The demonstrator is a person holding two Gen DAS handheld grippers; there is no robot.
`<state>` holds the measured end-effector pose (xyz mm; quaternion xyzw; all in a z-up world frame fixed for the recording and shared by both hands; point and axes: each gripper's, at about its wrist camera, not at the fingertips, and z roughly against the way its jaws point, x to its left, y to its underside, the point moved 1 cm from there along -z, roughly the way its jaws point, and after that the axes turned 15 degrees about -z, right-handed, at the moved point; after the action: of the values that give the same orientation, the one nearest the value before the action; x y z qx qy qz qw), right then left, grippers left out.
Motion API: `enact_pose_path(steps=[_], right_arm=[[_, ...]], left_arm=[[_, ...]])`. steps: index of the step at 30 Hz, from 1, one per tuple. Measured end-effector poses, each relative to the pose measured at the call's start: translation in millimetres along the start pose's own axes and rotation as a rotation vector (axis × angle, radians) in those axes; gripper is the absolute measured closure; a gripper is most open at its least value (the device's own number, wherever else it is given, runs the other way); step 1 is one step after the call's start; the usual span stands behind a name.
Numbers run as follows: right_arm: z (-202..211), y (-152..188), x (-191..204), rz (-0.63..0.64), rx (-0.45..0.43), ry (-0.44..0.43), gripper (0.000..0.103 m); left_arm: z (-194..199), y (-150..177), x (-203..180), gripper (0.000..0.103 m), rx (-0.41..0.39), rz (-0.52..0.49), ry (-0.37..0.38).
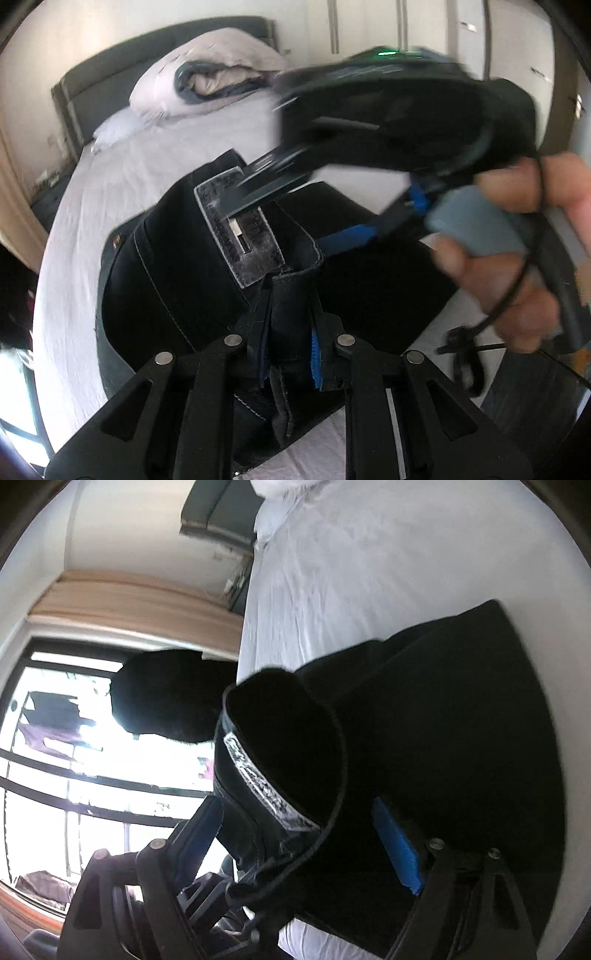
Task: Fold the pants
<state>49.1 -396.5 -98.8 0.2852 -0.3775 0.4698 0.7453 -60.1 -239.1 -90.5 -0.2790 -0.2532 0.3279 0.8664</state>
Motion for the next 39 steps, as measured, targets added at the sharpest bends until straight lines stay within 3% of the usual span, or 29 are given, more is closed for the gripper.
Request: enact_pose_path(steps=[1, 2, 3, 5, 9, 18, 29, 33, 36, 37, 38, 39], right_arm=[[-4, 0, 2, 0.015, 0.009, 0.006, 0.018], [-6, -1, 3, 0.036, 0.009, 0.016, 0.026], [-6, -2, 6, 0.065, 0.001, 0.03, 0.044], [-4, -5, 9, 0.099, -0.004, 0.078, 0.064], [15, -8, 9, 0.164, -0.037, 0.155, 0.076], [49, -26, -22, 0.162, -0.05, 0.2, 0.079], [48, -31, -60, 0.1, -0.045, 0.172, 0.078], [52, -37, -71, 0.055, -0.047, 0.107, 0.07], [65, -34, -69, 0.043, -0.108, 0.116, 0.055], [71, -34, -68, 0.032, -0.138, 0.129, 0.053], [82, -33, -68, 0.017, -0.185, 0.169, 0.045], [90, -32, -67, 0.011, -0.222, 0.206, 0.045]], left_arm=[[1, -1, -6, 0.087, -0.008, -0.022, -0.002], [2, -3, -14, 0.087, -0.016, -0.044, 0.0], [2, -3, -18, 0.087, -0.019, -0.056, 0.004], [3, -6, -31, 0.087, -0.028, -0.085, 0.014], [0, -21, -52, 0.087, -0.054, -0.109, 0.048], [-20, -54, -84, 0.087, -0.068, -0.154, 0.102], [-58, -54, -103, 0.085, -0.025, -0.142, 0.16], [-59, -64, -76, 0.072, -0.013, -0.065, 0.267], [-24, -55, -54, 0.025, -0.083, 0.021, 0.316], [-8, -48, -41, 0.019, -0.125, 0.066, 0.299], [-1, -43, -31, 0.019, -0.138, 0.095, 0.282], [3, -39, -19, 0.019, -0.138, 0.125, 0.27]])
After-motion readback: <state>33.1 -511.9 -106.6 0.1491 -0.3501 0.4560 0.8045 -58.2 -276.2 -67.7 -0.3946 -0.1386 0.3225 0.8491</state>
